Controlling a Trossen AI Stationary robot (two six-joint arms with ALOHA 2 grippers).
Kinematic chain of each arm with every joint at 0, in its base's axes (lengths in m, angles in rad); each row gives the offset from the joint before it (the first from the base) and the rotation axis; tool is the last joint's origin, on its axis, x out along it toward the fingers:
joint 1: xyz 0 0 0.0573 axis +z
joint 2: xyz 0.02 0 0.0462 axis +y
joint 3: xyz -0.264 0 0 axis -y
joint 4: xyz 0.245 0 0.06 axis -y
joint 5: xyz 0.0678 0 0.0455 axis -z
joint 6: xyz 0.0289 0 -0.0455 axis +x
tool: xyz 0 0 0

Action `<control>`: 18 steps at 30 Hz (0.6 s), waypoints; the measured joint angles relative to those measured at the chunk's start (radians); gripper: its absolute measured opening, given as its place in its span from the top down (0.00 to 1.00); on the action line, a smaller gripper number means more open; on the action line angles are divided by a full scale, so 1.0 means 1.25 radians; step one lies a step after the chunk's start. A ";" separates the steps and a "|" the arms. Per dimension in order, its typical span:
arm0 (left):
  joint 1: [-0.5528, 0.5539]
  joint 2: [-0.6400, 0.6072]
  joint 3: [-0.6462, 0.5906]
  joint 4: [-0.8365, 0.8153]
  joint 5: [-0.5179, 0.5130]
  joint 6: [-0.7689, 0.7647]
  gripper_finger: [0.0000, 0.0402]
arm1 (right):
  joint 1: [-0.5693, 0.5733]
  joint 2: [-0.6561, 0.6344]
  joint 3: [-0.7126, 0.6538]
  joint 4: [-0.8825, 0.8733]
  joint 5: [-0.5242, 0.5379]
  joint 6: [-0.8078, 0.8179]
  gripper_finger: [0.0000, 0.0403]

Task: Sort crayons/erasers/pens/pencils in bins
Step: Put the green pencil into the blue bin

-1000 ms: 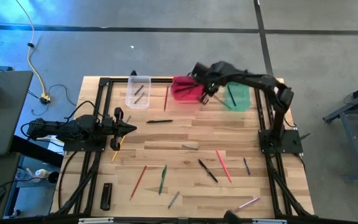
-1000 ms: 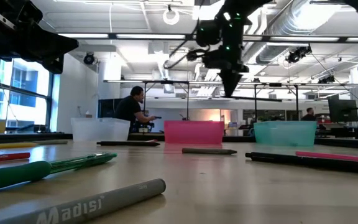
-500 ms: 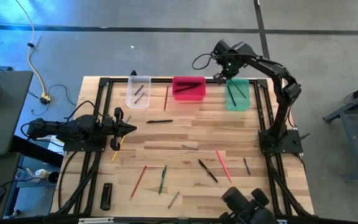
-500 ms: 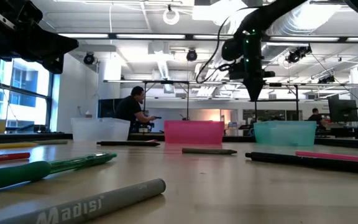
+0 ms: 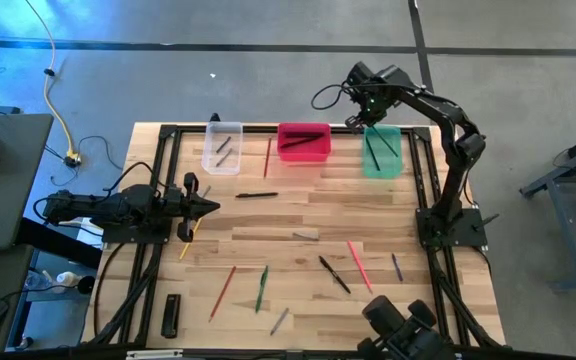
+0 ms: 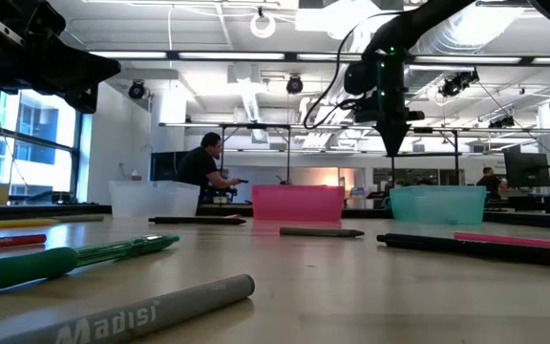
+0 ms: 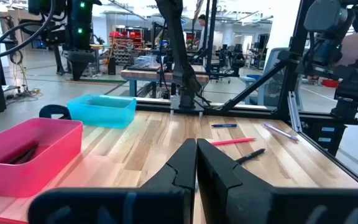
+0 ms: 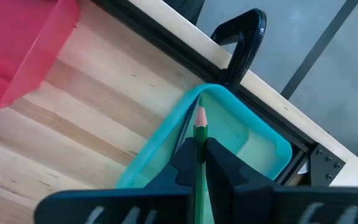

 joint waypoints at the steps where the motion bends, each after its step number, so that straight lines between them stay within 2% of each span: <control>1: 0.000 0.000 0.000 0.000 0.000 0.000 0.99 | 0.000 0.000 0.000 -0.002 -0.001 0.000 1.00; 18: 0.000 0.000 0.000 0.000 0.000 0.000 0.99 | -0.032 0.000 0.000 0.013 -0.014 0.013 1.00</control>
